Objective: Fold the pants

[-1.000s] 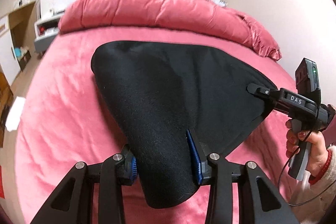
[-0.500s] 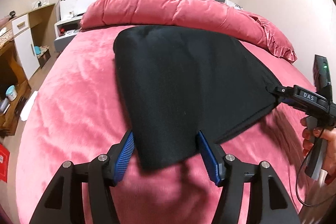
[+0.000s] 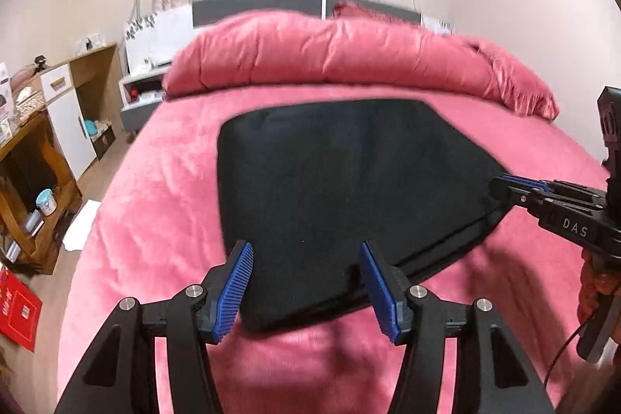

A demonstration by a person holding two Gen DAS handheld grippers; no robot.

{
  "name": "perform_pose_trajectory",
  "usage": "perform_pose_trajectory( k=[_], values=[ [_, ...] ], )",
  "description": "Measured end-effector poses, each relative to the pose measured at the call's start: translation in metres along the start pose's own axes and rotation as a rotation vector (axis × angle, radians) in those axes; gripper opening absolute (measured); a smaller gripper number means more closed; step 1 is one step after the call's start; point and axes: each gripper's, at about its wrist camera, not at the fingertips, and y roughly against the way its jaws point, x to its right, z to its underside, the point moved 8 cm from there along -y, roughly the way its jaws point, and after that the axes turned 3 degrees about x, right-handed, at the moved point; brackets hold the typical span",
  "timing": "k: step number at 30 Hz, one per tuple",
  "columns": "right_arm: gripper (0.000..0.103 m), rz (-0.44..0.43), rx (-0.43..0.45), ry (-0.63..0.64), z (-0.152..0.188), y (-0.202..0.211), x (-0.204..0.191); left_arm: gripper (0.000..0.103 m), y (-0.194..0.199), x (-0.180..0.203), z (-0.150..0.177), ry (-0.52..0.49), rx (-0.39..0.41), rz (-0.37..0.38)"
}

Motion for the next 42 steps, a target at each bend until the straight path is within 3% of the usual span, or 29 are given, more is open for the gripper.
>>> perform_pose_trajectory(
  k=[1, 2, 3, 5, 7, 10, 12, 16, 20, 26, 32, 42],
  values=[
    [0.014, 0.019, -0.033, -0.029, 0.004, -0.009, 0.01, 0.058, -0.011, -0.003, 0.001, 0.0, -0.038, -0.02],
    [0.001, 0.03, -0.057, -0.078, 0.008, -0.016, 0.022, 0.058, -0.023, -0.006, 0.007, 0.003, -0.089, -0.047],
    [0.0, 0.033, -0.064, -0.114, 0.011, -0.02, 0.029, 0.059, -0.03, -0.007, 0.011, 0.007, -0.123, -0.04],
    [0.0, -0.009, -0.061, -0.21, 0.013, -0.022, 0.04, 0.061, -0.029, -0.008, 0.013, 0.028, -0.112, -0.036],
    [0.001, -0.017, -0.045, -0.229, 0.012, -0.012, 0.038, 0.061, -0.024, -0.008, 0.016, 0.046, -0.12, -0.043],
    [0.027, -0.007, -0.023, -0.183, 0.016, 0.005, 0.021, 0.061, -0.008, -0.006, 0.022, 0.067, -0.114, -0.061],
    [0.068, 0.016, -0.003, -0.151, 0.023, 0.016, 0.008, 0.061, 0.004, -0.005, 0.028, 0.094, -0.122, -0.057],
    [0.07, 0.014, -0.008, -0.117, 0.044, 0.039, -0.014, 0.061, 0.024, 0.0, 0.05, 0.171, -0.151, -0.019],
    [0.087, 0.065, -0.024, -0.056, 0.064, 0.056, -0.031, 0.061, 0.048, 0.005, 0.068, 0.198, -0.16, -0.054],
    [0.096, 0.139, 0.011, -0.011, 0.066, 0.082, -0.039, 0.061, 0.088, 0.019, 0.068, 0.128, -0.066, -0.086],
    [0.097, 0.183, 0.031, -0.03, 0.065, 0.103, -0.037, 0.061, 0.111, 0.017, 0.059, 0.105, 0.007, -0.171],
    [0.097, 0.181, 0.051, -0.001, 0.063, 0.116, -0.044, 0.061, 0.12, 0.021, 0.055, 0.134, -0.005, -0.141]
  ],
)
